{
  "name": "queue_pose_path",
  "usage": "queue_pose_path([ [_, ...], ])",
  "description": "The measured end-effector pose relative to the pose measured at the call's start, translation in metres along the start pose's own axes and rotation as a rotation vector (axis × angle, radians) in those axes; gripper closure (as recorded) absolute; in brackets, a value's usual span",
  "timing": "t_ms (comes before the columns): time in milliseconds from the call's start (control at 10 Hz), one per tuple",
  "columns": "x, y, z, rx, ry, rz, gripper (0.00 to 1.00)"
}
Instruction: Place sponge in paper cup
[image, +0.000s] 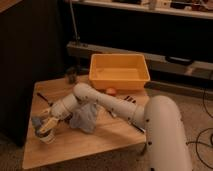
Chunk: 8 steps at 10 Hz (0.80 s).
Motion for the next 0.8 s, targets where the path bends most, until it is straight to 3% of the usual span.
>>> queue_pose_path([
  [600, 0.0037, 0.0016, -0.0055, 0.01, -0.008, 0.008, 0.2],
  [800, 0.0038, 0.0006, -0.0089, 0.031, -0.005, 0.024, 0.2],
])
